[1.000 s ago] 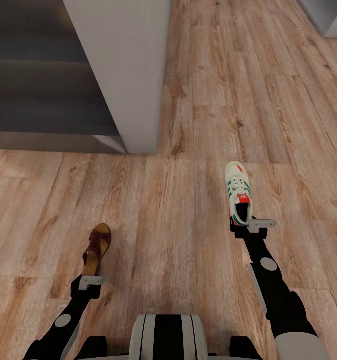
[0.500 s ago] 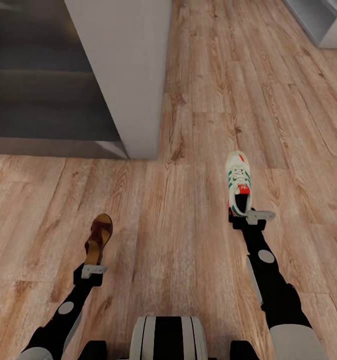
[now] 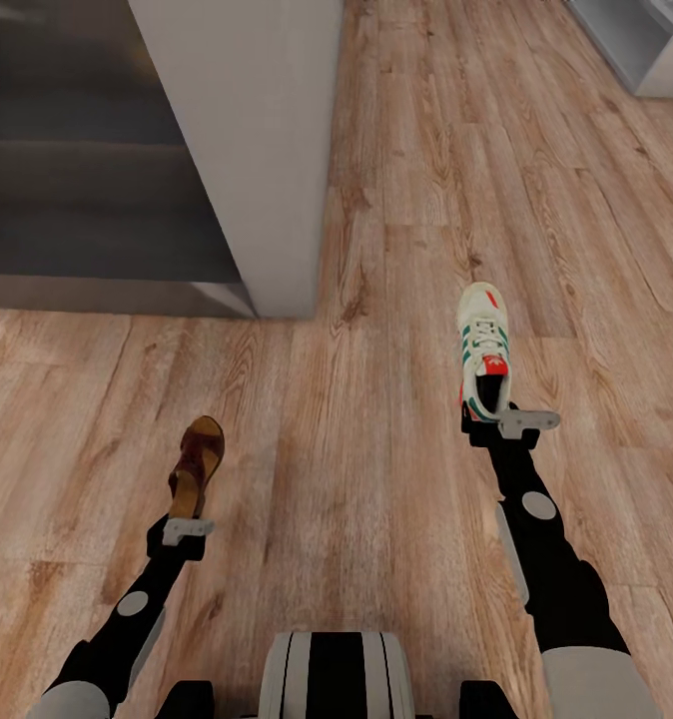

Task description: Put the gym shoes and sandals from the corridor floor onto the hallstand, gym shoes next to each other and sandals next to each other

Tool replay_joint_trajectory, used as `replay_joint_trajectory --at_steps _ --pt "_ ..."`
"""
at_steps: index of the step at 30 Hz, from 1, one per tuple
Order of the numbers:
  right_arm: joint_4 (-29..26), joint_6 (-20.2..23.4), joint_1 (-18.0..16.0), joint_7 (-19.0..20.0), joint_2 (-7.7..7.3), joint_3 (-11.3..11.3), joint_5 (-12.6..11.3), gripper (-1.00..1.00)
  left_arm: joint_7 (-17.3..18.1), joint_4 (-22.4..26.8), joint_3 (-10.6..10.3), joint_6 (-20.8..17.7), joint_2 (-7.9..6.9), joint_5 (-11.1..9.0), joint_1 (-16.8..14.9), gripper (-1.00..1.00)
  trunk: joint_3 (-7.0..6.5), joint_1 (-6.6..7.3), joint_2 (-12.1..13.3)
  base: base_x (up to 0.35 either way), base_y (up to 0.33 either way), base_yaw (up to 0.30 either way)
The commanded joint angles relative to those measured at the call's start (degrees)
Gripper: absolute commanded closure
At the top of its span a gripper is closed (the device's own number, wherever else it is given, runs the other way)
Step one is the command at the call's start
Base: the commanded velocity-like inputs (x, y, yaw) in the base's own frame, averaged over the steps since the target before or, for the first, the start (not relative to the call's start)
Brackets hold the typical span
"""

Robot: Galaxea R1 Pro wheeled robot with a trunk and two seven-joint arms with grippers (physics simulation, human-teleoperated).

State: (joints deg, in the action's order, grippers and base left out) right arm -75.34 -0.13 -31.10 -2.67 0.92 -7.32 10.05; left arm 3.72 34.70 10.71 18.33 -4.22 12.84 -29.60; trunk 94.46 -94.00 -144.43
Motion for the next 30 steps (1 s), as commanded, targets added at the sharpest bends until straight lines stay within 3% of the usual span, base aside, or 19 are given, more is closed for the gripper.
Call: replay_joint_trajectory --at_steps 1,15,27,30 --pt "-0.03 -0.03 0.01 -0.10 -0.13 -0.06 0.59 1.00 0.48 0.31 0.46 0.21 0.04 0.67 -0.01 1.00 -0.04 0.01 -0.01 0.000 0.000 -0.056" --pt "-0.07 -0.05 0.16 -0.06 -0.83 -0.06 0.59 1.00 0.83 3.75 0.37 0.14 0.00 0.62 0.57 1.00 -1.23 0.01 -0.01 0.000 0.000 -0.095" --pt "-0.07 -0.04 0.16 -0.06 -0.85 -0.16 0.59 1.00 0.85 3.82 0.63 -0.75 0.00 0.52 0.59 1.00 -4.59 0.32 0.15 0.000 0.000 -0.071" --pt "-0.07 -0.05 0.16 -0.06 -1.18 -1.39 0.56 1.00 0.85 3.80 0.68 -0.75 0.00 0.51 0.59 1.00 -5.27 0.39 0.19 0.000 0.000 -0.005"
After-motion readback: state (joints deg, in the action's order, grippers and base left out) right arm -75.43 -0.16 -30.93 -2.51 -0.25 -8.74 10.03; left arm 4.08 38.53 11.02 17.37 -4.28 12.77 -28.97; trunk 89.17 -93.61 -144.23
